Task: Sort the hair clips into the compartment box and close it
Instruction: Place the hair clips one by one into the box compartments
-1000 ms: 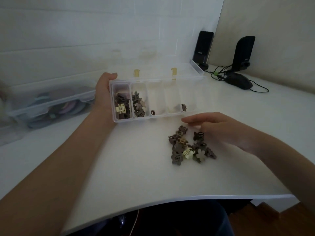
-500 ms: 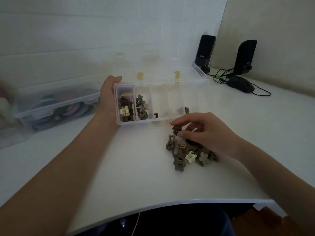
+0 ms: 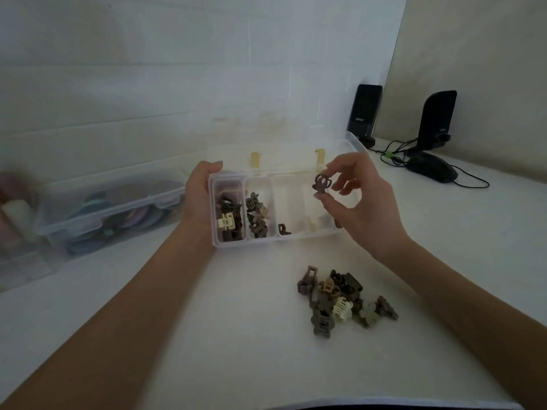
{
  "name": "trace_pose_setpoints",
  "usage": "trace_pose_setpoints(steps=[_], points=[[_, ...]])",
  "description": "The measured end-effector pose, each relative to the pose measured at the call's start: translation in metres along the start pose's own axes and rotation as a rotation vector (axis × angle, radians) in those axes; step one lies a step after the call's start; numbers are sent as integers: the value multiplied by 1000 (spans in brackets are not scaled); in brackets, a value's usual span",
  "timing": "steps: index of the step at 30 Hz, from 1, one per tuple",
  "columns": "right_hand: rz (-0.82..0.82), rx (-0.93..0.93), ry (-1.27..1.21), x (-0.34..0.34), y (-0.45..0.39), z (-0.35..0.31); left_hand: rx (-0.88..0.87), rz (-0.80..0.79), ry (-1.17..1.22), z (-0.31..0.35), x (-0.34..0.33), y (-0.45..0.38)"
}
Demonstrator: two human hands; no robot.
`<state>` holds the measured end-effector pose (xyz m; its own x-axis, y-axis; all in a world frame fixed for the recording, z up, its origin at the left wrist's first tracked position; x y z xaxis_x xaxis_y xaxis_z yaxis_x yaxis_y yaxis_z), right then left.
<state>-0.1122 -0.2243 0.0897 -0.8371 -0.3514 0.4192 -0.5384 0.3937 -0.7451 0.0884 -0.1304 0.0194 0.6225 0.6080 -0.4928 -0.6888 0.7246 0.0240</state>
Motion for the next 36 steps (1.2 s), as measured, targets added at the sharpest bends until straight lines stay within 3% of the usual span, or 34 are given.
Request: trace_pose_setpoints(steps=[15, 27, 36], points=[[-34, 156, 167, -5, 16, -11, -40, -55, -13, 5, -14, 11], [93, 84, 243, 25, 6, 0, -92, -37, 101, 21, -4, 10], [71, 168, 290, 34, 6, 3, -105, -189, 59, 30, 6, 2]])
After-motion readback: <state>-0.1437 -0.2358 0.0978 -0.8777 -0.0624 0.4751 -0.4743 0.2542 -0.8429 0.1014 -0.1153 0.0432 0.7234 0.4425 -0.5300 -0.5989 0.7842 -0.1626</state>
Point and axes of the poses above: each hand's wrist, its own y-axis away from the middle knuckle, its own x-axis out of the back of the hand, z = x × y, the point moved 8 cm from there along -y, towards the middle knuckle, and after that the axes turned 4 degrees about -y, right-handed, at the moved point
